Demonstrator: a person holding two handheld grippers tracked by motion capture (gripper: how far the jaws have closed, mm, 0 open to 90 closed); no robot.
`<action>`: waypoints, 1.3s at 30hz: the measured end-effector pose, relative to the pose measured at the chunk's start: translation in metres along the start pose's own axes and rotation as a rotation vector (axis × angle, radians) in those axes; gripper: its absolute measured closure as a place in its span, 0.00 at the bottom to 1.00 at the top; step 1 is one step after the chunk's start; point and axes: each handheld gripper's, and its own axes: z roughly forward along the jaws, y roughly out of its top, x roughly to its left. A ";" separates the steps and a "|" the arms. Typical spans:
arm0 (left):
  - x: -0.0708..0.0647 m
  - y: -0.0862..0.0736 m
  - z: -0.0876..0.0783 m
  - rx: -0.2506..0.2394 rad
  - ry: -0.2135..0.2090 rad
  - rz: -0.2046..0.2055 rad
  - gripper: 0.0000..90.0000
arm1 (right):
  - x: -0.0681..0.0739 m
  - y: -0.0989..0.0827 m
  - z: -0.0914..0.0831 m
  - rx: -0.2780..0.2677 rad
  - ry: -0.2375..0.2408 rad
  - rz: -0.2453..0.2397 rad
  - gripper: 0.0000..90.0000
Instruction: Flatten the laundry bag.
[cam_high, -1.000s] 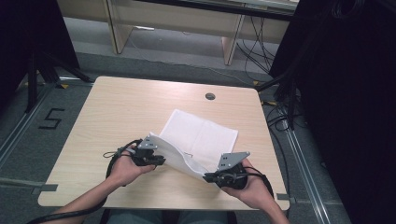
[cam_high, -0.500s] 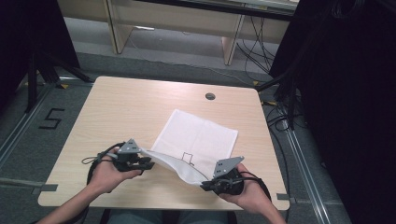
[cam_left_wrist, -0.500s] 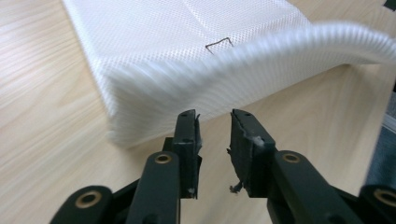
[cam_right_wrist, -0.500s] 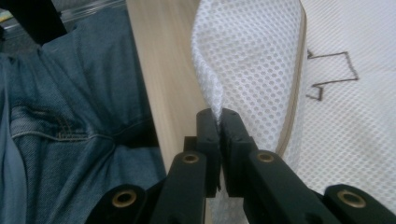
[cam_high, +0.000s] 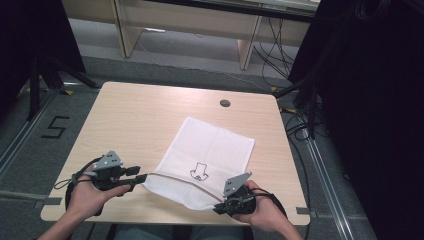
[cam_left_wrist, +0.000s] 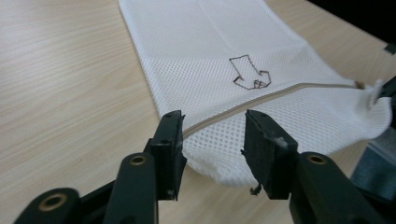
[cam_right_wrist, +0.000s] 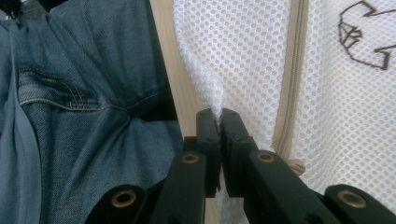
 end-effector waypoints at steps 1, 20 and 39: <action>0.001 0.000 0.006 0.015 0.006 0.038 0.61 | -0.001 0.000 0.001 0.006 0.005 -0.006 0.98; 0.005 0.017 0.095 0.243 -0.039 0.195 0.64 | -0.005 -0.016 -0.022 -0.070 0.038 0.213 0.66; 0.001 0.008 0.100 0.325 -0.047 0.248 0.85 | -0.065 -0.023 -0.018 0.075 -0.314 0.531 1.00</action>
